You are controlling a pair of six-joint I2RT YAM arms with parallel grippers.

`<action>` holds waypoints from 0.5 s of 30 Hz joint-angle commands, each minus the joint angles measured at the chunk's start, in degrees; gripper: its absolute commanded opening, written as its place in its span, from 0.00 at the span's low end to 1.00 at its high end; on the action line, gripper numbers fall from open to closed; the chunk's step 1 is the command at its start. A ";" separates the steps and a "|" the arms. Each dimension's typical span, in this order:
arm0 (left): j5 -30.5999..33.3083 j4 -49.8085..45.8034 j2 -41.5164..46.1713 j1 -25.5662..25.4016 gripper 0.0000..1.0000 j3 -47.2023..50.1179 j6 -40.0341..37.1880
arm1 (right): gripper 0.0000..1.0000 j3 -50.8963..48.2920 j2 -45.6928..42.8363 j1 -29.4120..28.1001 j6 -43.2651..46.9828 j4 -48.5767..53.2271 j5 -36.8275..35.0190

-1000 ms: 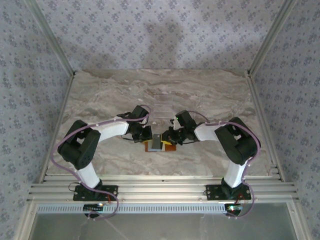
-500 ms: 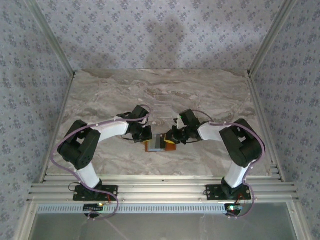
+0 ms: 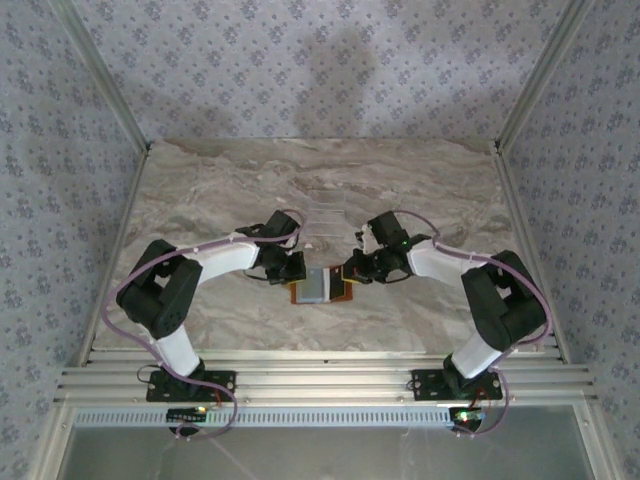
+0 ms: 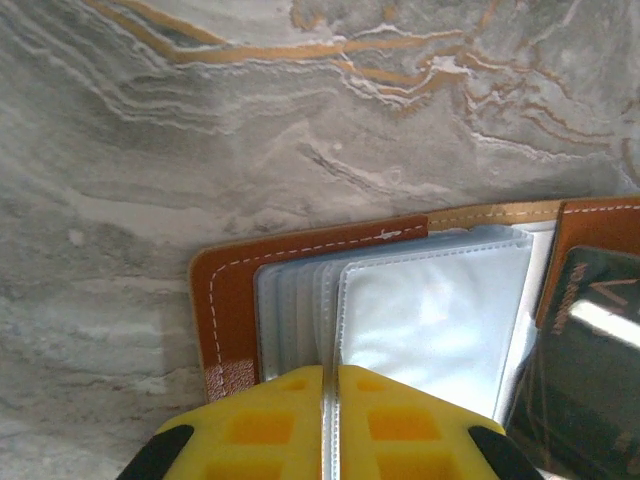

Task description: Take the credit cards out of the card holder

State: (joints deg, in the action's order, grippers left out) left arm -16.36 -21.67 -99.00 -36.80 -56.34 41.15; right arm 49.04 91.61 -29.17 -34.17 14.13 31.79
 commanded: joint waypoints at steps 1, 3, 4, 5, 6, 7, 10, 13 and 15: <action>1.13 -3.11 -0.90 -0.82 0.13 -0.83 -1.51 | 0.05 5.30 -1.86 0.79 11.20 10.74 -4.69; 1.67 -3.50 0.00 -0.85 0.14 -1.29 -1.76 | 0.05 8.76 -1.77 1.01 17.77 15.27 -6.40; 1.92 -3.80 0.39 -0.87 0.15 -1.48 -1.85 | 0.04 10.18 -1.77 1.01 20.49 16.95 -7.45; 2.10 -3.97 0.83 -0.83 0.15 -1.58 -1.95 | 0.04 11.83 -1.66 1.03 23.20 19.09 -8.33; 2.28 -3.98 1.23 -0.85 0.15 -1.58 -2.07 | 0.04 13.39 -1.50 1.20 26.64 20.74 -8.74; 2.54 -4.12 1.58 -0.78 0.16 -1.57 -2.03 | 0.03 14.80 -1.37 1.28 29.48 22.63 -9.52; 3.56 -4.34 2.68 -0.66 0.16 -1.28 -1.90 | 0.03 19.71 -0.08 1.39 39.65 25.95 -12.75; 3.84 -3.60 4.17 0.02 0.16 -0.11 -1.39 | 0.00 24.06 1.24 1.13 51.29 26.55 -15.65; 3.47 -3.05 5.15 0.83 0.16 0.73 -1.20 | 0.00 28.58 3.57 1.47 58.21 29.18 -14.85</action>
State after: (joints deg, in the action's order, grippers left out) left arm -13.67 -23.83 -96.62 -36.91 -56.62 40.12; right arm 72.99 92.47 -28.12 8.71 37.60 19.29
